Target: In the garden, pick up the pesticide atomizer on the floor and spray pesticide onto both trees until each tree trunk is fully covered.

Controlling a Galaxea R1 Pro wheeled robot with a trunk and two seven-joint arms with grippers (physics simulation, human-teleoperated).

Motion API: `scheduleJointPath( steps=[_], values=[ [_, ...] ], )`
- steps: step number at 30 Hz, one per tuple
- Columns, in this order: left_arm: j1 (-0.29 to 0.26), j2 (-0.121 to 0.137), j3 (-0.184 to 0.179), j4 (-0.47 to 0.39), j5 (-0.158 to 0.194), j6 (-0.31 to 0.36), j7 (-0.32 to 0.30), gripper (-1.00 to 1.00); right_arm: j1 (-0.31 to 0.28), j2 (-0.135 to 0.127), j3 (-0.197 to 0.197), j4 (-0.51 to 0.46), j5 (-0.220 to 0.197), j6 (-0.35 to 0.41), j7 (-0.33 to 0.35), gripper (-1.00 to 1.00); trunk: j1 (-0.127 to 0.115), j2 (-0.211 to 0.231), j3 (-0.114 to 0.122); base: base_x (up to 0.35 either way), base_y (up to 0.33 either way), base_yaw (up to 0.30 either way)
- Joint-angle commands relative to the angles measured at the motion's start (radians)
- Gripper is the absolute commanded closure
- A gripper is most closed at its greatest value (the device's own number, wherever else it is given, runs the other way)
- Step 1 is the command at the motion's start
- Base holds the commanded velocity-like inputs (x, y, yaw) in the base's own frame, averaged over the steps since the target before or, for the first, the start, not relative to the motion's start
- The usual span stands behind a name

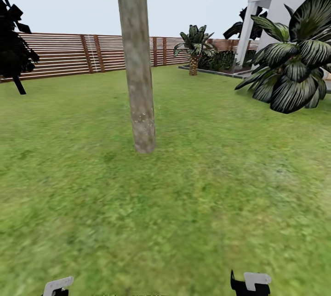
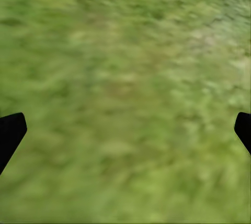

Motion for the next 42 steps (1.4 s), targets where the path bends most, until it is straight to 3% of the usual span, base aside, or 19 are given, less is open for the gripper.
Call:
scheduleJointPath(
  steps=[1,13,42],
  values=[
    [-0.001,0.000,-0.006,0.002,0.011,-0.003,-0.005,1.00,0.000,0.000,-0.005,0.001,0.011,-0.001,-0.006,-1.00,0.000,0.000,-0.001,-0.020,-0.271,0.280],
    [-0.001,-0.001,-0.006,0.002,0.012,-0.003,-0.005,1.00,0.000,0.000,-0.005,0.001,0.011,-0.001,-0.006,-1.00,0.000,0.000,-0.001,-0.002,-0.250,0.280],
    [-0.001,0.000,-0.006,0.003,0.011,-0.002,-0.005,1.00,0.000,0.000,-0.005,0.001,0.011,-0.001,-0.006,-1.00,0.000,0.000,-0.001,0.000,-0.004,0.280]
  ],
)
